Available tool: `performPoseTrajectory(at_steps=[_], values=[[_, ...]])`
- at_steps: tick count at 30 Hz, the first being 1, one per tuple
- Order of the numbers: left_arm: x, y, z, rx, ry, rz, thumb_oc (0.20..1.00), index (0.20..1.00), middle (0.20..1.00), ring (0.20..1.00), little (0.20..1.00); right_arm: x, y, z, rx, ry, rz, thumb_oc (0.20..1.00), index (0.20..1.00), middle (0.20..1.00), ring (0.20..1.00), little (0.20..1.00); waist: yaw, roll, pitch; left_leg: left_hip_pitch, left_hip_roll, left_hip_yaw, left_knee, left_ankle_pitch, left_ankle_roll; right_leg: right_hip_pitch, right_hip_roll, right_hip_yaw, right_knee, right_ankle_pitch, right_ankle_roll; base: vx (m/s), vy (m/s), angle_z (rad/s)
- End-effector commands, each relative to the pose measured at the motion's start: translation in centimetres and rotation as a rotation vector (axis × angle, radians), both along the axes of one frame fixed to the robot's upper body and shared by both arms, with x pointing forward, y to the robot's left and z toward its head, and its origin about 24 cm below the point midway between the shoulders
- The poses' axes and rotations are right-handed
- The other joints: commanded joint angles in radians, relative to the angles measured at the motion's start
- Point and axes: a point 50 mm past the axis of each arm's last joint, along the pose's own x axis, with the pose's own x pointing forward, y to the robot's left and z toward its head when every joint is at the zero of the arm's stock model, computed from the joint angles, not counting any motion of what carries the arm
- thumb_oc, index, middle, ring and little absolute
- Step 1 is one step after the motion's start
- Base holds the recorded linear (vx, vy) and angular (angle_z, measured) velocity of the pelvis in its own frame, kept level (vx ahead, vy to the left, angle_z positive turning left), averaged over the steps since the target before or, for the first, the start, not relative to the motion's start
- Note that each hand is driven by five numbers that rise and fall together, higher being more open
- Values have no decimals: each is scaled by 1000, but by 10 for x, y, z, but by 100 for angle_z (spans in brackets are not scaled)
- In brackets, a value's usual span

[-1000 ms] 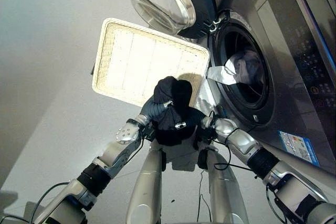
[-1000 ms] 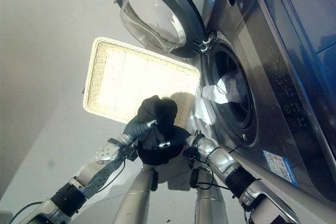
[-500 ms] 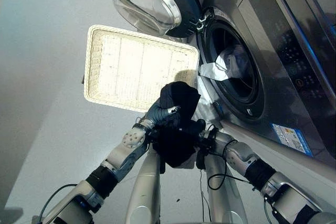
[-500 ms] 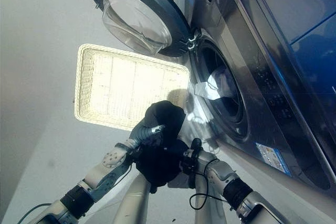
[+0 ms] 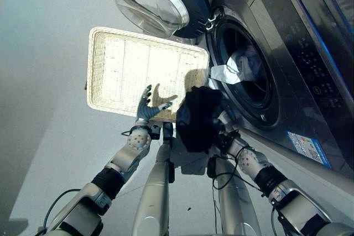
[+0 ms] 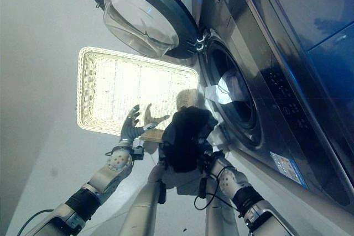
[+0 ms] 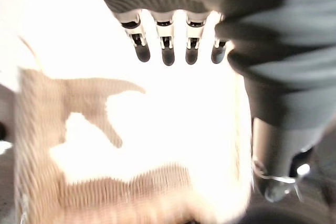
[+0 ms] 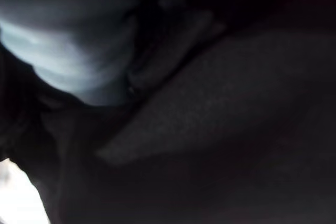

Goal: Put the clothes into the washing machine.

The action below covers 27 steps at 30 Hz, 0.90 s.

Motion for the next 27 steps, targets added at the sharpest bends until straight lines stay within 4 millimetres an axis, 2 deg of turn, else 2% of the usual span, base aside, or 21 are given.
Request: performPoseTrajectory(at_steps=[1, 3, 4, 7, 8, 10, 11, 12, 14, 15, 16, 17, 18, 20, 21, 22, 23, 24, 25, 27], values=[[-6, 4, 0, -379, -54, 93, 1000, 1000, 1000, 1000, 1000, 14, -7, 42, 242, -152, -105, 200, 200, 200, 200, 200, -2, 52, -12, -24, -101, 8, 80, -72, 9, 16, -8, -31, -65, 54, 79, 85, -58, 7], [-6, 9, -4, -440, -51, 129, 1000, 1000, 1000, 1000, 1000, 23, -15, 57, 301, -182, -167, 200, 200, 200, 200, 200, 5, 59, -12, -41, -104, 5, 87, -68, 8, 0, -10, -33, -65, 64, 78, 69, -60, 7], [-8, 17, -8, -491, -50, 179, 1000, 1000, 1000, 1000, 1000, 33, -29, 74, 392, -200, -247, 200, 200, 200, 200, 200, 14, 69, -12, -50, -106, 2, 95, -72, 8, -10, -14, -37, -56, 62, 78, 69, -54, 6], [-10, 23, -15, -520, -42, 213, 1000, 1000, 1000, 1000, 1000, 47, -55, 105, 535, -257, -401, 200, 200, 200, 200, 200, 28, 86, -12, -64, -108, 2, 98, -75, 10, -27, -16, -41, -47, 59, 77, 70, -55, 8], [-10, 23, -15, -517, -43, 216, 1000, 1000, 1000, 1000, 1000, 48, -58, 109, 554, -268, -430, 200, 200, 200, 200, 200, 30, 88, -12, -65, -109, 1, 98, -75, 11, -29, -16, -41, -47, 59, 76, 50, -28, 16], [-15, 23, -22, -514, -36, 222, 1000, 1000, 1000, 1000, 1000, 53, -85, 141, 639, -349, -566, 200, 200, 200, 200, 200, 38, 106, -12, -78, -112, 1, 100, -76, 15, -46, -16, -41, -43, 58, 74, 74, -19, 13], [-18, 23, -27, -508, -25, 222, 1000, 1000, 1000, 1000, 1000, 52, -95, 148, 656, -377, -621, 200, 200, 200, 200, 200, 40, 110, -12, -71, -114, 1, 102, -89, 16, -41, -16, -40, -37, 45, 75, 56, -13, 1], [-19, 24, -29, -507, -23, 221, 1000, 1000, 1000, 1000, 1000, 52, -104, 160, 676, -411, -674, 200, 200, 200, 200, 200, 40, 114, -12, -83, -115, 3, 103, -79, 18, -53, -15, -40, -42, 57, 71, 82, -15, 0], [-27, 27, -39, -491, -10, 218, 1000, 1000, 1000, 1000, 1000, 44, -132, 187, 743, -505, -844, 200, 200, 200, 200, 200, 44, 122, -12, -79, -115, 8, 106, -95, 23, -52, -12, -34, -42, 46, 71, 53, -17, 1], [-29, 28, -40, -488, -10, 217, 1000, 1000, 1000, 1000, 1000, 39, -143, 198, 780, -549, -918, 200, 200, 200, 200, 200, 42, 124, -12, -91, -116, 11, 107, -85, 25, -62, -11, -33, -49, 59, 68, 70, -17, 1], [-35, 33, -47, -474, 6, 216, 1000, 1000, 1000, 1000, 1000, 24, -170, 211, 882, -616, -1098, 200, 200, 200, 200, 200, 42, 127, -12, -83, -115, 14, 113, -101, 26, -56, -7, -24, -45, 46, 69, 42, -9, -1], [-35, 34, -47, -471, 5, 217, 1000, 1000, 1000, 1000, 1000, 21, -175, 215, 913, -634, -1129, 200, 200, 200, 200, 200, 41, 128, -12, -91, -115, 15, 113, -92, 27, -62, -6, -23, -48, 55, 67, 107, -27, -4], [-39, 38, -51, -460, 15, 215, 1000, 1000, 1000, 1000, 1000, 0, -203, 221, 998, -685, -1338, 200, 200, 200, 200, 200, 40, 128, -12, -87, -117, 11, 117, -105, 30, -58, 1, -12, -41, 41, 68, 25, -25, -6], [-39, 40, -50, -454, 13, 211, 1000, 1000, 1000, 1000, 1000, -8, -212, 225, 1026, -702, -1420, 200, 200, 200, 200, 200, 40, 129, -12, -98, -117, 12, 118, -94, 32, -67, 3, -11, -43, 53, 66, 27, -39, -3], [-42, 44, -51, -437, 15, 196, 1000, 1000, 1000, 1000, 1000, -35, -238, 239, 1103, -780, -1621, 200, 200, 200, 200, 200, 42, 131, -12, -99, -121, 7, 119, -98, 36, -68, 9, -5, -34, 46, 63, 63, -59, 0], [-42, 44, -51, -433, 17, 188, 1000, 1000, 1000, 1000, 1000, -43, -244, 242, 1116, -819, -1685, 200, 200, 200, 200, 200, 43, 133, -12, -94, -122, 4, 120, -106, 36, -64, 11, -3, -30, 36, 65, 85, -72, 3], [-46, 51, -48, -409, 22, 168, 1000, 1000, 1000, 1000, 1000, -79, -268, 264, 1171, -929, -1856, 200, 200, 200, 200, 200, 38, 133, -12, -111, -127, -1, 137, -102, 38, -80, 11, 0, -21, 44, 60, 47, -32, 4], [-46, 50, -47, -410, 21, 166, 1000, 1000, 1000, 1000, 1000, -80, -268, 268, 1168, -929, -1861, 200, 200, 200, 200, 200, 39, 135, -12, -115, -127, 0, 137, -99, 38, -84, 11, 0, -21, 47, 60, 80, -14, 9], [-50, 55, -49, -393, 44, 161, 1000, 1000, 1000, 1000, 1000, -111, -284, 280, 1204, -1011, -2011, 200, 200, 200, 200, 200, 29, 131, -12, -119, -128, -2, 149, -104, 36, -89, 10, 7, -13, 42, 59, 63, 6, 9], [-51, 57, -48, -394, 55, 155, 1000, 1000, 1000, 1000, 1000, -126, -290, 289, 1214, -1021, -2081, 200, 200, 200, 200, 200, 25, 132, -12, -128, -127, -1, 152, -100, 35, -98, 10, 11, -14, 48, 59, 74, 8, 6]])
